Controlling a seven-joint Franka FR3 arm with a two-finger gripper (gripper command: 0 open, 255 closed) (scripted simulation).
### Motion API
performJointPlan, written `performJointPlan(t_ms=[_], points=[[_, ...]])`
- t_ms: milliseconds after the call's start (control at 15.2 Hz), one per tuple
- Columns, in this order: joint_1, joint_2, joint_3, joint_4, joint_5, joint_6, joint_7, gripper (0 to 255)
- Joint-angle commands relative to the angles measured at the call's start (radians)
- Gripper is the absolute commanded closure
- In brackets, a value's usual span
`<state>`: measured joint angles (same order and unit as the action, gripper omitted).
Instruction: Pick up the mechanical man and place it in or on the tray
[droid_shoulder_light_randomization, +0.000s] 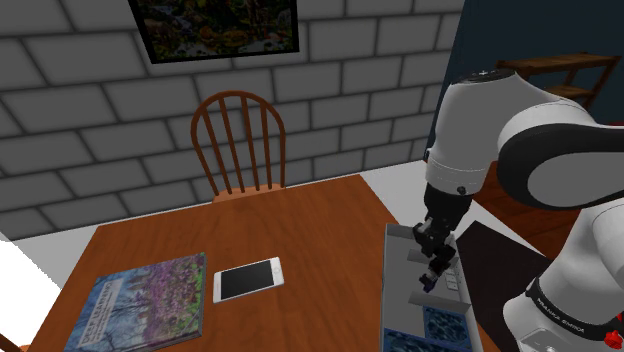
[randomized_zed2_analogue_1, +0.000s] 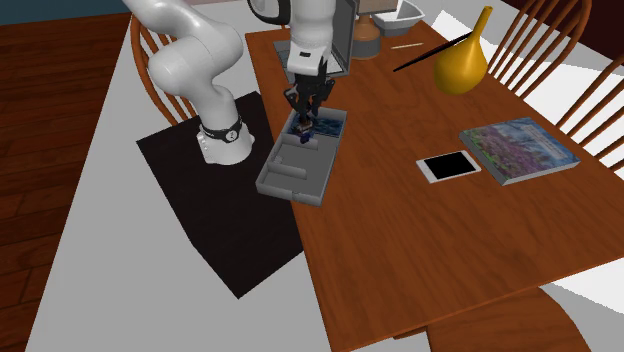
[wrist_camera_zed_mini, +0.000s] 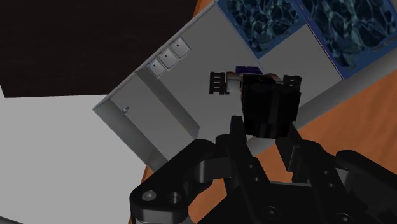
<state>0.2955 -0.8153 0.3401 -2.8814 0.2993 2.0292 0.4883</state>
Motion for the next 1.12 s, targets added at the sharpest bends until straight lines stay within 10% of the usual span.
performJointPlan(t_ms=[0,264,330,1056], points=[[-0.001,0.004,0.0,-0.003,0.0,0.004,-0.001,255],[-0.001,0.004,0.0,-0.003,0.0,0.004,-0.001,255],[-0.001,0.004,0.0,-0.003,0.0,0.004,-0.001,0],[-0.016,-0.042,-0.035,0.102,-0.037,-0.145,0.003,0]])
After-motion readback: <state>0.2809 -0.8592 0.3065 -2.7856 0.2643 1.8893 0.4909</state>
